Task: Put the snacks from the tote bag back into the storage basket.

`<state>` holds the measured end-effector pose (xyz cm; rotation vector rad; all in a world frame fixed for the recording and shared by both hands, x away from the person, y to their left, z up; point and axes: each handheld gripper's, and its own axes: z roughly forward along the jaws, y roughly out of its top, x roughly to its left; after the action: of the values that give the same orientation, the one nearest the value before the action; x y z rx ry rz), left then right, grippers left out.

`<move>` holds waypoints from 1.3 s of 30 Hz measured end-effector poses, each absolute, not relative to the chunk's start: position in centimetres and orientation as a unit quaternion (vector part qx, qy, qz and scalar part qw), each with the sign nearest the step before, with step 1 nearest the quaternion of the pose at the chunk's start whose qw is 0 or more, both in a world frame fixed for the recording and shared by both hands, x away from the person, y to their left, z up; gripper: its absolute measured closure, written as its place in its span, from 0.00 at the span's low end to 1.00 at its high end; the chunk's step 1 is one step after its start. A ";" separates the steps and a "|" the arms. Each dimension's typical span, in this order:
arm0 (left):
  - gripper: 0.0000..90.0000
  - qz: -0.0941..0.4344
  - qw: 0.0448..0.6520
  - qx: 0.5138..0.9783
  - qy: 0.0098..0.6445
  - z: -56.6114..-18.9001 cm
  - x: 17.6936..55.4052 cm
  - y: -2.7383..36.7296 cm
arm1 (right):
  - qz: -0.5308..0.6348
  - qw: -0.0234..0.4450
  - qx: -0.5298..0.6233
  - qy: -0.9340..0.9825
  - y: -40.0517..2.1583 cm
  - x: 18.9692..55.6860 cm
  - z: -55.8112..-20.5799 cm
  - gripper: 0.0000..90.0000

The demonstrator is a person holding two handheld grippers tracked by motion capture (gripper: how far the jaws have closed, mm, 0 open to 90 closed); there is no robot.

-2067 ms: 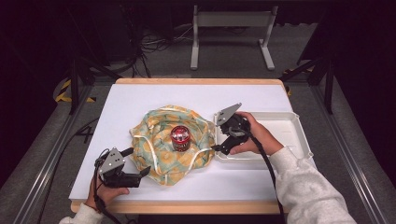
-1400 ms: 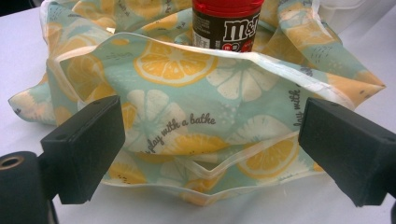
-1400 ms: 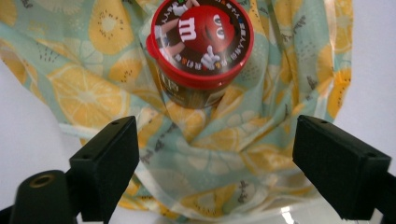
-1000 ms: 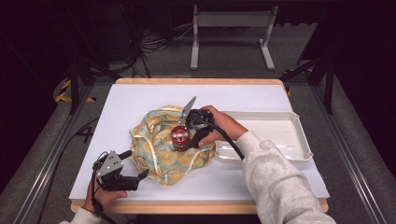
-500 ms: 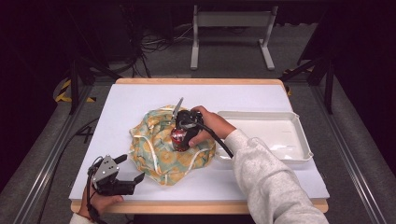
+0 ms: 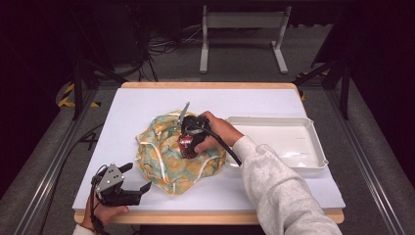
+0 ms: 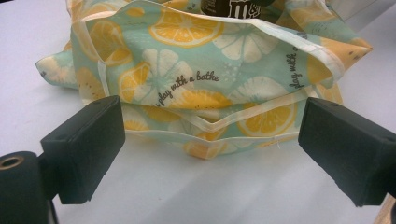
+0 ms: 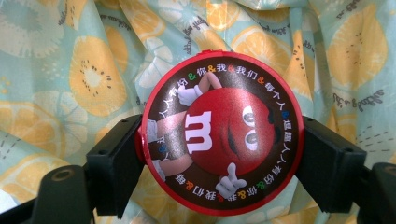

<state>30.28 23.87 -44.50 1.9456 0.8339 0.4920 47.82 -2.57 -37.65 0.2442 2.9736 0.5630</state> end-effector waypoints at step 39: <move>0.09 0.204 0.469 0.789 0.341 -44.4 30.3 23.9 | 0.175 0.068 0.078 0.979 -3.5 46.9 -36.0 0.26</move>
<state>30.34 23.91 -44.44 1.9333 0.8369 0.4998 46.92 -3.47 -35.97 0.2336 2.9489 0.5270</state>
